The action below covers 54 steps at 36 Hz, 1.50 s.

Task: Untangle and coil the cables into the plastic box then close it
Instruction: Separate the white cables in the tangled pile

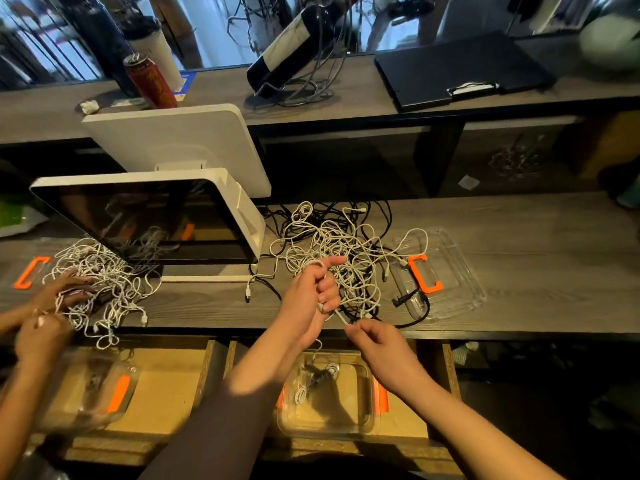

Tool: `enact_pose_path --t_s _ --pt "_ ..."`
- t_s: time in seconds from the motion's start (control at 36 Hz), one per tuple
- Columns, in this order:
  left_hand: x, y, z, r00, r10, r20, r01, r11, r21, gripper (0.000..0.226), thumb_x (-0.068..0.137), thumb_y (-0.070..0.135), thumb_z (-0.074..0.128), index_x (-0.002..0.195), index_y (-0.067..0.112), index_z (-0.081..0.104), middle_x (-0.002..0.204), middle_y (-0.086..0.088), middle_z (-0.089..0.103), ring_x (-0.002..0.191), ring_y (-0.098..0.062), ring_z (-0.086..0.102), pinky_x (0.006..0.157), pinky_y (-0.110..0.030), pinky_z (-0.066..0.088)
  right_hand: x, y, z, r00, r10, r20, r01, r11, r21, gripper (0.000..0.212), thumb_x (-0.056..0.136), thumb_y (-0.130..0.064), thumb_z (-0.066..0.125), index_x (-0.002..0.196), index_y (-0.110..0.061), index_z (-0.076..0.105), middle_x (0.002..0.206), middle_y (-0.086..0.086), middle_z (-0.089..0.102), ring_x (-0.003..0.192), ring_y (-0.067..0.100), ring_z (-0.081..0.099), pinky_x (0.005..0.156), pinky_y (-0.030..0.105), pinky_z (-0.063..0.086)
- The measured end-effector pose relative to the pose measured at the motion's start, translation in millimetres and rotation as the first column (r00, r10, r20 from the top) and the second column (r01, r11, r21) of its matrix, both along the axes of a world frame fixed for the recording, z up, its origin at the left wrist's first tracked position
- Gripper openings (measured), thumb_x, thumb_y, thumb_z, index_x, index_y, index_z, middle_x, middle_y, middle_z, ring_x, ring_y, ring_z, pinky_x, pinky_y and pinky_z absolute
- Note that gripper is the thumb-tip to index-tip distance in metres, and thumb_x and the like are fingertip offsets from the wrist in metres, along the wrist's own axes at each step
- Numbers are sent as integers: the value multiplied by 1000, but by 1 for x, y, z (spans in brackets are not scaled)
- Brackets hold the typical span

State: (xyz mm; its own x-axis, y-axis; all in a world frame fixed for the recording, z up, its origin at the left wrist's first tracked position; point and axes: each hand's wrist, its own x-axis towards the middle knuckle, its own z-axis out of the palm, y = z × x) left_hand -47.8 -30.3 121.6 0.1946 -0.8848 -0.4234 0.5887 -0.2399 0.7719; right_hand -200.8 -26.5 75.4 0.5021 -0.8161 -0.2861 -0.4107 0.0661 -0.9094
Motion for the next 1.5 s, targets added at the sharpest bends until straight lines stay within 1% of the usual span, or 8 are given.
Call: enact_pose_path --t_s 0.22,0.42,0.58,0.75,0.92,1.08,1.36,1.5 --pt "0 -3 -5 996 -14 92 11 999 36 52 98 59 42 93 10 60 58 6 27 44 -7 23 38 -19 20 4 14 8 997 49 -67 -48 999 15 35 101 -35 54 70 -22 65 53 -16 53 56 1 47 56 22 34" --pt "-11 -6 -13 955 -155 253 112 978 176 72 100 67 22 86 9 63 57 7 32 46 -7 24 45 -23 17 5 16 28 906 299 -299 -344 932 -113 37 102 -40 47 77 -15 60 60 -5 52 58 10 47 60 33 37" --pt "-24 -8 -19 760 -388 522 243 914 325 85 90 77 15 88 12 69 57 7 32 48 -10 28 49 -26 25 4 1 48 856 360 -372 -485 809 -334 24 98 -31 47 98 -17 67 83 4 67 74 21 58 68 37 44" --pt "-19 -6 -9 781 -570 256 485 812 326 90 87 85 10 84 21 73 78 -1 71 91 -16 66 100 -38 45 -8 -25 52 915 285 -284 -387 819 -425 7 98 -29 53 91 -29 53 89 -10 58 78 11 57 72 35 48" --pt "-13 -1 -1 755 -654 47 598 717 360 84 80 92 20 74 16 55 54 6 45 47 -7 34 46 -16 27 -14 -47 52 940 225 -255 -331 778 -533 20 87 -35 74 80 -23 60 74 -9 59 67 8 53 60 26 41" --pt "-1 0 -8 646 -751 -136 752 596 281 66 66 86 63 90 24 60 69 1 45 49 -3 30 42 -12 24 -14 -63 43 934 92 -346 -287 770 -571 61 64 -79 52 72 -19 59 60 -9 53 57 10 49 58 26 32" --pt "11 -1 7 300 -923 241 834 376 404 63 101 59 36 132 11 64 68 6 44 53 -5 33 44 -14 32 -25 -77 33 959 282 41 -250 902 -350 13 84 -50 64 88 -37 63 84 -13 64 81 14 61 74 42 52" --pt "14 -3 5 329 -891 313 811 436 390 45 100 60 37 105 38 76 72 2 49 56 -9 39 53 -21 34 -30 -82 30 977 214 9 -204 939 -277 20 85 -49 61 85 -30 66 83 -1 68 79 23 64 74 49 53"
